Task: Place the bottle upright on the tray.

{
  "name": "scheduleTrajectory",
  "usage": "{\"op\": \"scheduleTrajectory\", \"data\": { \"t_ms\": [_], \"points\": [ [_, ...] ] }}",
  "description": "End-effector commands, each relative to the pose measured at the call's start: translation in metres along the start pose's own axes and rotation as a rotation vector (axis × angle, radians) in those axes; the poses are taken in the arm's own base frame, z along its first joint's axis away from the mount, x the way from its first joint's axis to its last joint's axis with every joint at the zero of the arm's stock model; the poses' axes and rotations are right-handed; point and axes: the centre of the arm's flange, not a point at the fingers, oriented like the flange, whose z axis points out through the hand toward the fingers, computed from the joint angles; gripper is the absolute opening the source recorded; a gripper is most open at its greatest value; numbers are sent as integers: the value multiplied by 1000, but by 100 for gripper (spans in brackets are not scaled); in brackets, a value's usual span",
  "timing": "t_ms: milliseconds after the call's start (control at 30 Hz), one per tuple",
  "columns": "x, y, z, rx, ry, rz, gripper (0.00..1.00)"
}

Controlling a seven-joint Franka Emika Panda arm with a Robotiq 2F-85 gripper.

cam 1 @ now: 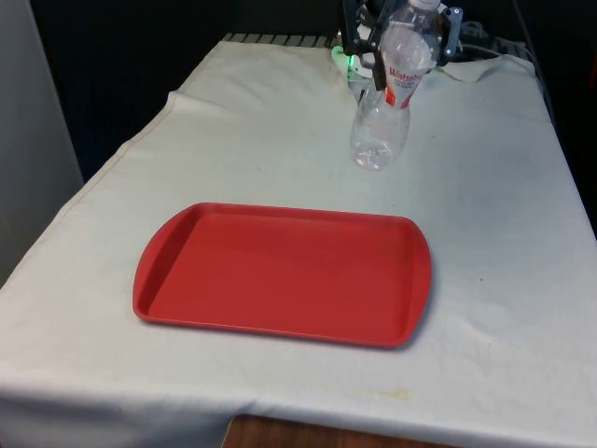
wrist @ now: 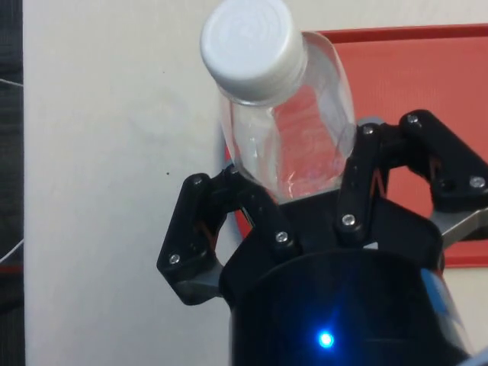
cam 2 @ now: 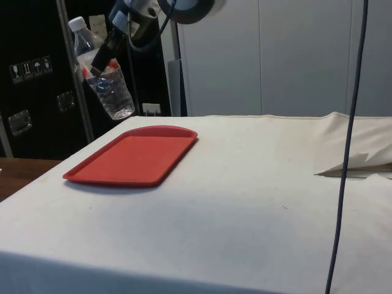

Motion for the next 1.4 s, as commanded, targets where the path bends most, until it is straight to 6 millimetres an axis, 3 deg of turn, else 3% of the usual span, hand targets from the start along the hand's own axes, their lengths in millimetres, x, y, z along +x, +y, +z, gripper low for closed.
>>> {"op": "scheduleTrajectory", "data": {
  "t_ms": [0,667,867,1367],
  "points": [
    [0,-5,0,3,18,11,35],
    [-11,-1,3,-10,23,25,35],
    [-20,-1,13,-20,36,39,35],
    [-31,23,33,-65,25,57,35]
  ]
}}
